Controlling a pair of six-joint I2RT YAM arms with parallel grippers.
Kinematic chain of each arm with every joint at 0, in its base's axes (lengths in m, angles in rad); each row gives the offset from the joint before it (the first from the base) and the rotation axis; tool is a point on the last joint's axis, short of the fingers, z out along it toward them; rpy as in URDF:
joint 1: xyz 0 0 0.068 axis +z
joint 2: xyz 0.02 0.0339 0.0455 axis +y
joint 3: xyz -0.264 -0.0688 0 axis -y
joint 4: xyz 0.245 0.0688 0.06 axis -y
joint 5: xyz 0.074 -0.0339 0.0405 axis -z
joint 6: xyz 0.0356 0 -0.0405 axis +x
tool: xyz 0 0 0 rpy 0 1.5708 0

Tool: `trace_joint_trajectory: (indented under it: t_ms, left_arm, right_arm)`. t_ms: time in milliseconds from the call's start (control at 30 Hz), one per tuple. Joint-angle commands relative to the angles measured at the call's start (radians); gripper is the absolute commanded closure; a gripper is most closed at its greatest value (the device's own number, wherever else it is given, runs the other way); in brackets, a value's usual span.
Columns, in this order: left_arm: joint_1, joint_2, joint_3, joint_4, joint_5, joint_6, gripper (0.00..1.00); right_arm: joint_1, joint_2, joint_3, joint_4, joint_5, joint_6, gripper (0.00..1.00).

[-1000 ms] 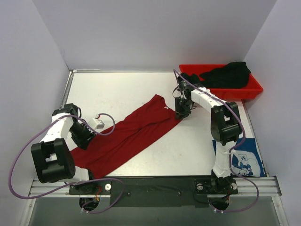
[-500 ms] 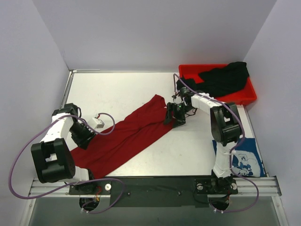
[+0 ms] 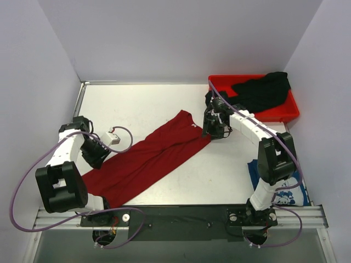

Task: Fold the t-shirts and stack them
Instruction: Rotate the tshirt 80 degrees

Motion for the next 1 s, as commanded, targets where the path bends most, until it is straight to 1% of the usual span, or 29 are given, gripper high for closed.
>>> trace_joint_trajectory:
  t_ms: [0,67,167,233,300,333,367,400,467,567,667,733,767,800,833,867,900,967]
  left_arm:
    - [0.002,-0.012,0.067,0.056,0.020,-0.062,0.50]
    - [0.002,-0.015,0.067,0.083,0.000,-0.079,0.50]
    - [0.004,-0.018,0.052,0.100,-0.023,-0.081,0.50]
    - [0.002,-0.021,0.044,0.099,-0.020,-0.079,0.50]
    - [0.004,-0.019,0.041,0.094,-0.014,-0.082,0.50]
    - [0.002,-0.019,0.039,0.096,-0.012,-0.083,0.50]
    - [0.004,-0.019,0.039,0.096,-0.012,-0.086,0.50]
    - [0.004,-0.021,0.039,0.097,-0.012,-0.086,0.50]
    - [0.004,-0.021,0.038,0.099,-0.013,-0.086,0.50]
    - [0.002,-0.018,0.038,0.104,-0.014,-0.087,0.50]
    - [0.002,-0.013,0.041,0.107,-0.013,-0.089,0.50]
    - [0.004,-0.010,0.044,0.108,-0.010,-0.093,0.50]
    - [0.004,-0.007,0.045,0.108,-0.007,-0.095,0.50]
    - [0.001,-0.004,0.045,0.107,-0.001,-0.096,0.50]
    - [0.002,-0.001,0.047,0.105,0.008,-0.095,0.50]
    - [-0.002,0.007,0.041,0.105,0.028,-0.092,0.50]
    - [-0.005,0.010,0.038,0.102,0.045,-0.092,0.50]
    - [-0.030,0.016,0.022,0.114,0.054,-0.096,0.50]
  right_arm:
    - [0.004,0.094,0.050,-0.044,0.270,0.072,0.52]
    - [0.010,0.151,0.086,-0.044,0.324,0.077,0.47]
    - [0.017,0.237,0.135,-0.050,0.323,0.051,0.45]
    - [0.030,0.277,0.164,-0.050,0.329,0.022,0.46]
    - [0.046,0.305,0.190,-0.051,0.311,-0.009,0.60]
    - [0.055,0.309,0.202,-0.053,0.303,-0.013,0.77]
    - [0.061,0.312,0.204,-0.050,0.292,-0.026,0.82]
    - [0.072,0.311,0.212,-0.048,0.292,-0.033,0.92]
    - [0.087,0.312,0.233,-0.050,0.294,-0.067,1.00]
    - [0.101,0.334,0.304,-0.085,0.339,-0.113,1.00]
    - [0.101,0.377,0.440,-0.145,0.395,-0.141,1.00]
    - [0.089,0.438,0.540,-0.200,0.407,-0.150,1.00]
    - [0.074,0.481,0.608,-0.240,0.392,-0.152,1.00]
    - [0.063,0.510,0.639,-0.273,0.374,-0.152,1.00]
    - [0.037,0.565,0.714,-0.289,0.328,-0.150,1.00]
    - [0.026,0.611,0.747,-0.321,0.308,-0.145,1.00]
    - [0.003,0.634,0.811,-0.327,0.283,-0.144,1.00]
    - [-0.020,0.674,0.885,-0.324,0.283,-0.147,1.00]
